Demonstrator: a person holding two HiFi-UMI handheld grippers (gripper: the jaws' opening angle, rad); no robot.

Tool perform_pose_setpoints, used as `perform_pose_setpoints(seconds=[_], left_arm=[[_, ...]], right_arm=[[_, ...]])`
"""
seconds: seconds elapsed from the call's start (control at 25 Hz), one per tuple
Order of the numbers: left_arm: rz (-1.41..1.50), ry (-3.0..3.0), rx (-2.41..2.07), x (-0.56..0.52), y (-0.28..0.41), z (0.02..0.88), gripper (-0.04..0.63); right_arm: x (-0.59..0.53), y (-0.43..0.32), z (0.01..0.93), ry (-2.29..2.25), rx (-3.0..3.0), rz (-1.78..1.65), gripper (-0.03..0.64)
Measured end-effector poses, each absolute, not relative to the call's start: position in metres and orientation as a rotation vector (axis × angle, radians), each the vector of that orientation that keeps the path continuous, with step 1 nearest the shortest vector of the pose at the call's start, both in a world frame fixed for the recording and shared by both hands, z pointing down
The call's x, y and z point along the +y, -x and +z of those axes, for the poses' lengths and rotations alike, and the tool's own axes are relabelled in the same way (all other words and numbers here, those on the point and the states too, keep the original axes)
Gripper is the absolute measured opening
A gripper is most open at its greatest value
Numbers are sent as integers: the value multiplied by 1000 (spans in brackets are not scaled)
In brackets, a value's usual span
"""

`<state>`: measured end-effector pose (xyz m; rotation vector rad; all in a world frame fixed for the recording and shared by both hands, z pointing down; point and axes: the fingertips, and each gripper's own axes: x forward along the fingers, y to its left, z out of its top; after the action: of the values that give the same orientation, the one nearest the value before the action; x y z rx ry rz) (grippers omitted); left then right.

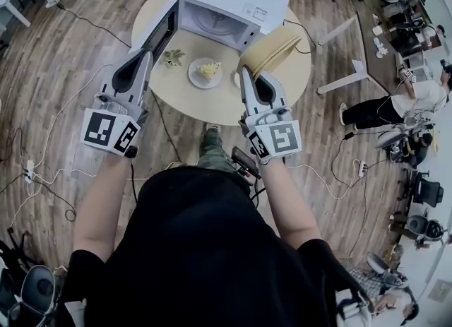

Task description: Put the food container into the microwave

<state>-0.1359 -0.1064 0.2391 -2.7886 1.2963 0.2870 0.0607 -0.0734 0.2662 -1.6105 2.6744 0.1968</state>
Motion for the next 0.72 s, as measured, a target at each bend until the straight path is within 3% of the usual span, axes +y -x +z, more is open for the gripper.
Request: perform_pose_setpoints(seconds=[0.72], left_arm=[[275, 2756, 1397, -182, 123, 253, 18]], right_arm=[[-182, -42, 259, 1403, 2847, 309, 25]])
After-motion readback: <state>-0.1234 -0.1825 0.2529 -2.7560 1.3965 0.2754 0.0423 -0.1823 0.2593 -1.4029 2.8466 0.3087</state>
